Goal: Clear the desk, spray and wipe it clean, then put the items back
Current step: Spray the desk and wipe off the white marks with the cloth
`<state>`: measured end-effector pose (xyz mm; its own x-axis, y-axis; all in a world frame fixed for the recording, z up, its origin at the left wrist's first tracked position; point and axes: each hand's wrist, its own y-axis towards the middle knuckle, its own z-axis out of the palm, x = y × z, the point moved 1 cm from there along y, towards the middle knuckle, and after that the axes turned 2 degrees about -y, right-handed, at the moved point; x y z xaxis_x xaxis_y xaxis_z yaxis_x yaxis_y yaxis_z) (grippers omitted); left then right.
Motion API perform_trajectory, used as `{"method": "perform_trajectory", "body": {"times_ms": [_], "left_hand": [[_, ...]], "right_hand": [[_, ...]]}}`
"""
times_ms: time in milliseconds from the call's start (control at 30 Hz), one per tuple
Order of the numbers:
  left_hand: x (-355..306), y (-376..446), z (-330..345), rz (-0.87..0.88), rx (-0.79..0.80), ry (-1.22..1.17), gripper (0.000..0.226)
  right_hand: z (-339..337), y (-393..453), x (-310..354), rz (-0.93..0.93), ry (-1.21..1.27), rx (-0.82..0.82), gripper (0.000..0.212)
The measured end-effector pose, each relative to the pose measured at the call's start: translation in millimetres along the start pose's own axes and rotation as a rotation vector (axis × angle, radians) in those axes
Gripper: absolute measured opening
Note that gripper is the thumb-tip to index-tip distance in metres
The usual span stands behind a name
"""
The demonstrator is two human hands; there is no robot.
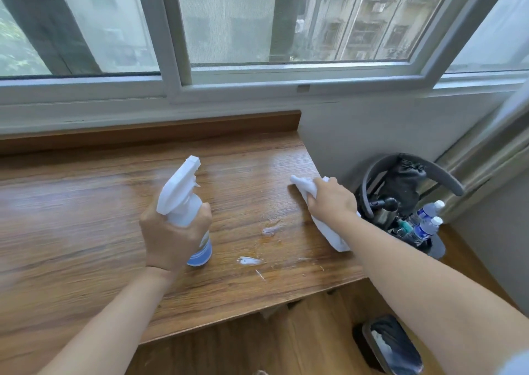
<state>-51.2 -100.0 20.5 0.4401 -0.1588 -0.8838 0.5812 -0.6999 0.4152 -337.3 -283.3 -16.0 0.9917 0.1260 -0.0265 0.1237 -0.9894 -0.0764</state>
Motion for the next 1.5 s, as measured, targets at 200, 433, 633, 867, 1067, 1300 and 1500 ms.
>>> {"method": "perform_trajectory", "body": {"times_ms": [200,433,633,867,1067,1300,1500], "left_hand": [[1,3,2,0.007,-0.025,0.039,0.051],[2,-4,-1,0.047,-0.020,0.003,0.044],[3,-6,-4,0.056,-0.007,0.007,0.049],[8,-3,0,-0.004,-0.014,0.010,0.054],[1,-3,-5,0.007,-0.005,0.012,0.044],[0,-5,-3,0.046,-0.009,0.019,0.051],[0,-4,-4,0.083,-0.014,0.035,0.055]], "right_hand": [[-7,31,4,-0.044,-0.022,0.060,0.032],[9,-103,-10,-0.252,0.057,0.052,0.034],[15,-161,-2,-0.259,0.044,0.094,0.036],[5,-63,-6,0.005,0.071,0.018,0.034],[-1,-46,9,0.040,0.047,0.053,0.033],[7,-145,19,-0.236,0.061,0.088,0.037],[14,-155,8,-0.402,0.013,0.108,0.043]]}}
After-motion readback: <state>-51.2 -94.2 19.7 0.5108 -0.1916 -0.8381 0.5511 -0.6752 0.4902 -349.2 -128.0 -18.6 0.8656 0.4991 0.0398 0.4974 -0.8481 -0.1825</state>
